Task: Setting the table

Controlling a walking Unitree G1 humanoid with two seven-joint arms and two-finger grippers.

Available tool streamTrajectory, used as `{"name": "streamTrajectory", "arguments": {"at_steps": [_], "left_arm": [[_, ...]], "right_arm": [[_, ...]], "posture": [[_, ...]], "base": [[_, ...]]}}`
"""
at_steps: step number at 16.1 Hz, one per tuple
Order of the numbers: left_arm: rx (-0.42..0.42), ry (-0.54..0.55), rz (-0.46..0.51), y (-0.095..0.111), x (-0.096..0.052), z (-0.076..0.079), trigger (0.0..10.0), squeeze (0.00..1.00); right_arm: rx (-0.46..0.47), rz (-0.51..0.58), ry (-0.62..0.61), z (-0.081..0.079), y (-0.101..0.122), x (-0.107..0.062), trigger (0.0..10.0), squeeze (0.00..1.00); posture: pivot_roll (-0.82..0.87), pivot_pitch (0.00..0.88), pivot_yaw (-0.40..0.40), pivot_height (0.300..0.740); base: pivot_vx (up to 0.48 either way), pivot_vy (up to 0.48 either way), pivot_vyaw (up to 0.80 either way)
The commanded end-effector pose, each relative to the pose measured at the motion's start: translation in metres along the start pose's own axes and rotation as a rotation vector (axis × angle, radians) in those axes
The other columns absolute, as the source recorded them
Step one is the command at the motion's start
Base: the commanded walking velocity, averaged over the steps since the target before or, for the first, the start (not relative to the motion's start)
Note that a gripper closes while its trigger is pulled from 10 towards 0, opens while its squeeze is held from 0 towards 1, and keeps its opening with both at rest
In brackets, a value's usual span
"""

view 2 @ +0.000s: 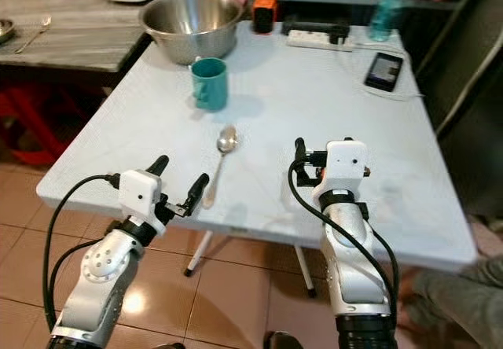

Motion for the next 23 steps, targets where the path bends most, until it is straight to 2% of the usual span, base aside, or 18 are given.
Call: {"name": "streamTrajectory", "arguments": {"at_steps": [1, 5, 12, 18, 23], "left_arm": [[0.004, 0.006, -0.007, 0.0017, -0.0018, -0.0048, 10.0, 0.0], [-0.001, -0.01, 0.004, 0.0035, 0.0, -0.0039, 10.0, 0.0], [-0.017, -0.022, -0.004, 0.0019, -0.0014, -0.0009, 10.0, 0.0], [-0.014, -0.027, -0.006, 0.0024, -0.0019, -0.001, 10.0, 0.0], [-0.002, -0.027, -0.008, 0.0011, -0.0002, 0.0007, 10.0, 0.0]], "right_arm": [[0.009, -0.003, 0.024, -0.0057, 0.0004, -0.0005, 10.0, 0.0], [0.01, -0.007, 0.025, -0.0067, -0.0006, -0.0006, 10.0, 0.0], [0.009, -0.008, 0.026, -0.0078, -0.0012, -0.0012, 10.0, 0.0], [0.008, -0.008, 0.024, -0.0077, -0.0011, -0.0016, 10.0, 0.0], [0.002, -0.01, 0.024, -0.0069, -0.0011, -0.0016, 10.0, 0.0]], "posture": [[-0.12, 0.155, 0.029, 0.74], [-0.12, 0.157, 0.033, 0.74], [-0.12, 0.159, 0.035, 0.74], [-0.12, 0.164, 0.038, 0.74], [-0.13, 0.166, 0.035, 0.74]], "base": [[0.0, 0.0, 0.0], [0.0, 0.0, 0.0], [0.0, 0.253, 0.0], [0.0, 0.419, 0.0], [0.0, 0.104, 0.0]]}}
Point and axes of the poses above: a point about 5 cm out from each wrist's last joint towards the gripper, its own x axis pointing out of the wrist towards the gripper, its own y axis along the axis of the wrist's last joint, z = x × y, the point moved 1 cm from there along x, pointing out of the wrist towards the gripper, and after that the axes turned 12 degrees about -x, right-handed, at the moved point
